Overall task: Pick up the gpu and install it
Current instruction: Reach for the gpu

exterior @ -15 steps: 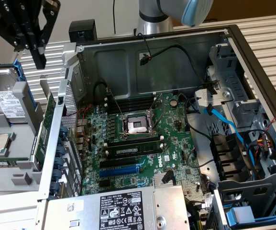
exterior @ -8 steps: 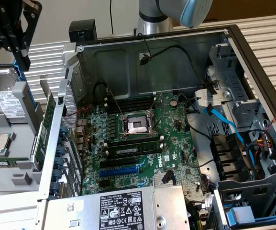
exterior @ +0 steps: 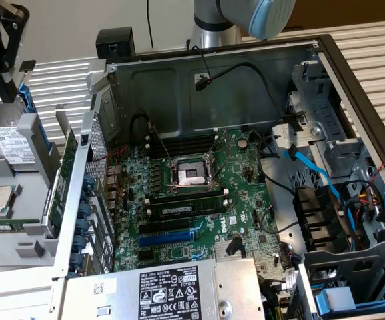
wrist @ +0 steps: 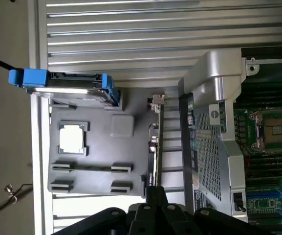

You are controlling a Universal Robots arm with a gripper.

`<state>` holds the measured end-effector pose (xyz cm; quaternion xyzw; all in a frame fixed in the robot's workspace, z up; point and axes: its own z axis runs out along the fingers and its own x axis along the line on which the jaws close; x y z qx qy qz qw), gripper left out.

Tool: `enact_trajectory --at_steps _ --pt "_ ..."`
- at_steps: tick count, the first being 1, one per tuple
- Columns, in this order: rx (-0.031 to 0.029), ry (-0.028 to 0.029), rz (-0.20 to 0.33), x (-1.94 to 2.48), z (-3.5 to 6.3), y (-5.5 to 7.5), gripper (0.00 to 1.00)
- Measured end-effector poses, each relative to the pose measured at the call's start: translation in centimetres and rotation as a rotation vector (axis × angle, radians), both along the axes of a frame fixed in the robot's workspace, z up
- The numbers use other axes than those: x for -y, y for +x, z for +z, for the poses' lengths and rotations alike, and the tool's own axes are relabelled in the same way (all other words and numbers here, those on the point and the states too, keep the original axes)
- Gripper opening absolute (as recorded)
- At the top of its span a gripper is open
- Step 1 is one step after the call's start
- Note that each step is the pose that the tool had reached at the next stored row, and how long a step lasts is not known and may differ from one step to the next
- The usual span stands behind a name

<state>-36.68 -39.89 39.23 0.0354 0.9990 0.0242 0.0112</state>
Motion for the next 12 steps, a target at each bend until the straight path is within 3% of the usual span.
enact_trajectory --at_steps 8,12 --pt "0.0000 0.0000 0.000 0.00 -0.07 -3.6 0.11" --pt "-0.0001 0.0000 0.000 0.00 -0.08 -4.1 0.11"
